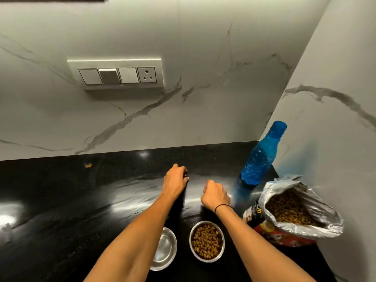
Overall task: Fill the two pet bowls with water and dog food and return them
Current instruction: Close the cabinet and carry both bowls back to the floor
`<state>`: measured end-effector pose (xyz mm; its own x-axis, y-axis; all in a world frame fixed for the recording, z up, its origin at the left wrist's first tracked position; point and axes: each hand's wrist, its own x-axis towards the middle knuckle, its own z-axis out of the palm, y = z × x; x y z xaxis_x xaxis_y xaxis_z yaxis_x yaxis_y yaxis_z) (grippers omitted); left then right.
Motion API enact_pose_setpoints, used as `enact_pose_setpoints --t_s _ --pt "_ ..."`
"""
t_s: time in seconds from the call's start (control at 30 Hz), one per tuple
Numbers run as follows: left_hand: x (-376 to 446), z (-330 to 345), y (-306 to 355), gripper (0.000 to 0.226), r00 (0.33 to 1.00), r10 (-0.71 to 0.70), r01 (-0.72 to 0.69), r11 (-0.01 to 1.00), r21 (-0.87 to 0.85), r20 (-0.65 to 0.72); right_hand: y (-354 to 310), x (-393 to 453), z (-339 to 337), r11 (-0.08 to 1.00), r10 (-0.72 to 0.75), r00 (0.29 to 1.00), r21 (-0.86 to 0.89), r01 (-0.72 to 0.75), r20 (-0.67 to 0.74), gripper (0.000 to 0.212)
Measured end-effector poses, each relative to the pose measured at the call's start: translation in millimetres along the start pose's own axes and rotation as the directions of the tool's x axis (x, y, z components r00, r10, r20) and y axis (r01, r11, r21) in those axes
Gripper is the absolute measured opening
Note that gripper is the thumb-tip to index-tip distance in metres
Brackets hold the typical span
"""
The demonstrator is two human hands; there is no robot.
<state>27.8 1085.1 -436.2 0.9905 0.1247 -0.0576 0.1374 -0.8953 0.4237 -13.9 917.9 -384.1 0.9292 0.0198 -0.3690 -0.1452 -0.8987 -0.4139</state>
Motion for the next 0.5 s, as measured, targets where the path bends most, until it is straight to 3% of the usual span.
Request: enact_pose_setpoints --t_s 0.2,0.33,0.5 --pt "5 11 1 0.018 0.997 0.066 -0.062 0.995 0.074 -0.041 48 -9 9 1.0 0.002 0.996 -0.017 -0.001 0.084 0.018" --pt "-17 -4 15 0.011 1.0 0.015 -0.016 0.985 -0.175 -0.008 59 -19 1 0.997 -0.014 0.993 0.071 0.006 0.119 0.01" --pt "-92 -8 40 0.007 0.959 0.245 -0.168 0.897 -0.409 0.142 68 -41 4 0.994 -0.036 0.987 0.104 0.02 0.157 0.007"
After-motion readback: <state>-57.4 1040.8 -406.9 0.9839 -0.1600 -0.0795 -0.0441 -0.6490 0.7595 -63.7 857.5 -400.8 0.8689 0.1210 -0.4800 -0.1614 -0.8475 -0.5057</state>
